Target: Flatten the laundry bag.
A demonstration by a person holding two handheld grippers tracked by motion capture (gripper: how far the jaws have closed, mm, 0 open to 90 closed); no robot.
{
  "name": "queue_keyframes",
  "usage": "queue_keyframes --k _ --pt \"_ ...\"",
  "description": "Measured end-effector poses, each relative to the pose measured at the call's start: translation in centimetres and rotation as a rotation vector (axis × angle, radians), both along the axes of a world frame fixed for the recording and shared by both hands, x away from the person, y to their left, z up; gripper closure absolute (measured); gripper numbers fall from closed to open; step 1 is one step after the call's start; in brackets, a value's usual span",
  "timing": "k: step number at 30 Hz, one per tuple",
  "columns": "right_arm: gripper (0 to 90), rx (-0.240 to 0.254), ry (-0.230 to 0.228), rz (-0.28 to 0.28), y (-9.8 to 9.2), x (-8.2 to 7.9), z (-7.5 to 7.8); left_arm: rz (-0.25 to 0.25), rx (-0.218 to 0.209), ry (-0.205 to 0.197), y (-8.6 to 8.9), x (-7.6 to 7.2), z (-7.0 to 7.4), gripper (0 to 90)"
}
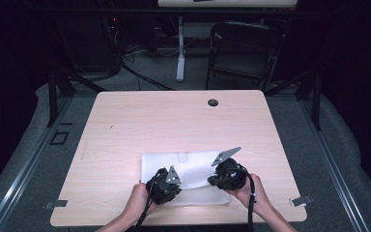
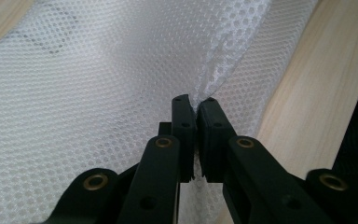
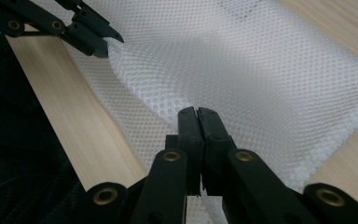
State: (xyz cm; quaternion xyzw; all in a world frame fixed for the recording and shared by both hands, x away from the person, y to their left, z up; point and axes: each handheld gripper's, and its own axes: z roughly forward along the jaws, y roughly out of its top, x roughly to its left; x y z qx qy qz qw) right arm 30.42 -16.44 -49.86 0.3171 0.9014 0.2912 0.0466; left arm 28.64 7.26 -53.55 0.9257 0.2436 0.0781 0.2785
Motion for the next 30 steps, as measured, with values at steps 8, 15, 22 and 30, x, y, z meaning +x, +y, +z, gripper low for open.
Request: queue_keyframes --k 8,15,22,30 --pt "85.5 0.021 -0.001 0.011 -0.9 -0.4 0.5 0.025 -0.016 0.03 0.4 0.5 0.4 87.3" --pt "86.9 0.036 -0.002 0.015 -1.7 -1.1 1.1 0.061 -0.037 0.047 0.5 0.9 0.6 87.3" --pt "90.0 0.031 -0.029 0.059 -1.0 -2.7 1.0 0.094 -0.062 0.061 0.5 1.6 1.1 87.3" --pt "90.0 -0.083 -0.021 0.084 0.3 -2.5 -2.7 0.11 -0.078 0.054 0.8 1.8 1.4 87.2"
